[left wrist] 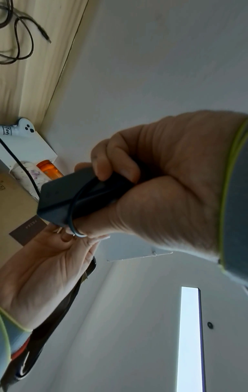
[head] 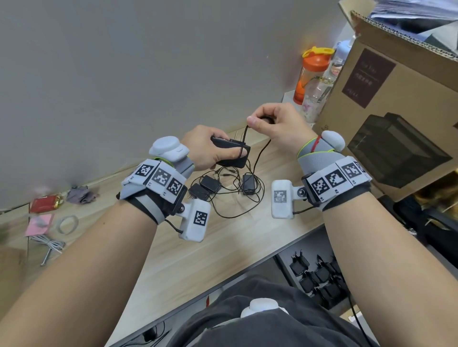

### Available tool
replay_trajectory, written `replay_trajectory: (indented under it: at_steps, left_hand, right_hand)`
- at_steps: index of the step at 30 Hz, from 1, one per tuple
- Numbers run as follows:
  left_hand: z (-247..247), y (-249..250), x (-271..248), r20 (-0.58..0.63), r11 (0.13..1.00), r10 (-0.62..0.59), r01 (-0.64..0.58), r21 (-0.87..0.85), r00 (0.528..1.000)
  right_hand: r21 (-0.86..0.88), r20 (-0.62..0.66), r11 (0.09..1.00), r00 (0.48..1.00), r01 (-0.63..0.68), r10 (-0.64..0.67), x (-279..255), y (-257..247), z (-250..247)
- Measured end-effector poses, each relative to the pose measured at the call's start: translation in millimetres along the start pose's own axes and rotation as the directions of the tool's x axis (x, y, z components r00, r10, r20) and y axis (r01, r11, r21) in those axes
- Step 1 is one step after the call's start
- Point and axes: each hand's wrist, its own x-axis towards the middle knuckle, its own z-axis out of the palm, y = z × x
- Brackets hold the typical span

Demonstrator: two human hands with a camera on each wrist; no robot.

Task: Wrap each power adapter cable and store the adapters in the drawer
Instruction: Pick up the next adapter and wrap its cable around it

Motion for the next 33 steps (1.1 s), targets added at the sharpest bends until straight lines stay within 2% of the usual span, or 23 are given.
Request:
replay_trajectory:
  at_steps: [5,11,16,19,21,24,26,30,33]
  left_hand:
    - [-2,11,-8,0.029,0.982,0.072,-0.066,-0.175,0.997]
    - [-5,26,-10,-0.117,0.951,0.091,-0.121,-0.286,0.989]
    - [-7,21,-2,-0.240,0.906,0.027,-0.126,-0.403,0.970]
    - [-14,12,6,-0.320,0.918,-0.019,-0.110,-0.381,0.947]
    - [-19,2,10,-0.337,0.961,-0.026,-0.070,-0.269,0.941]
    - [-21,-10,9,-0.279,0.997,-0.023,0.001,-0.079,0.960]
    - [-17,-13,6,-0.227,1.000,-0.010,0.004,-0.027,0.974]
    - [-10,-9,0,-0.101,1.000,0.016,-0.017,-0.013,0.995]
    - [-9,-2,-6,-0.017,0.998,0.053,-0.053,-0.040,0.998]
  right_hand:
    - [0.019,0.010,1.000,1.000,0.002,-0.002,-2,2,5]
    - [0.131,0.056,0.988,0.995,-0.087,0.080,-13,9,29]
    - [0.133,0.213,0.983,0.973,-0.124,0.093,-25,0,46]
    - [0.066,0.251,0.993,0.965,-0.099,0.080,-29,-6,44]
    - [0.039,0.216,0.998,0.975,-0.049,0.040,-31,-15,39]
    - [0.076,0.138,0.997,0.990,-0.001,-0.010,-29,-27,27]
    - [0.078,0.088,0.996,0.995,0.035,-0.042,-23,-31,21]
    - [0.111,0.043,0.991,0.995,0.082,-0.087,-10,-27,14]
    - [0.124,0.004,0.990,0.998,0.063,-0.064,-4,-17,11]
